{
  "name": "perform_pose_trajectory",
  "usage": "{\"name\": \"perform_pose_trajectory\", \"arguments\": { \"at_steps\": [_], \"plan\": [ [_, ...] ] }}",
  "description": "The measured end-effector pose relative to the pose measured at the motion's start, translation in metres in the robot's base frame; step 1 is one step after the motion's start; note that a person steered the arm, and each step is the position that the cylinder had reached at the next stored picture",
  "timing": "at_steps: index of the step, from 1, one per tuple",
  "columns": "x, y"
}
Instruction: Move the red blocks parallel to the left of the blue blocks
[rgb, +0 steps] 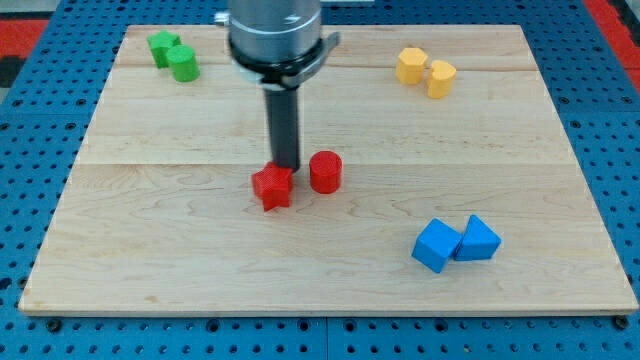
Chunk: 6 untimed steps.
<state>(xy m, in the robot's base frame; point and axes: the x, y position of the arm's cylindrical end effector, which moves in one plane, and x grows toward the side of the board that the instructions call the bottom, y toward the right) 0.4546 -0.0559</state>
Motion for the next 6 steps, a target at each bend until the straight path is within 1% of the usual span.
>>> {"name": "perform_pose_trajectory", "arguments": {
  "at_steps": [1, 2, 3, 4, 5, 6],
  "plan": [
    [-0.01, -0.026],
    [0.018, -0.03],
    [0.068, -0.025],
    [0.023, -0.037],
    [-0.022, -0.017],
    [-0.026, 0.037]
  ]
}}
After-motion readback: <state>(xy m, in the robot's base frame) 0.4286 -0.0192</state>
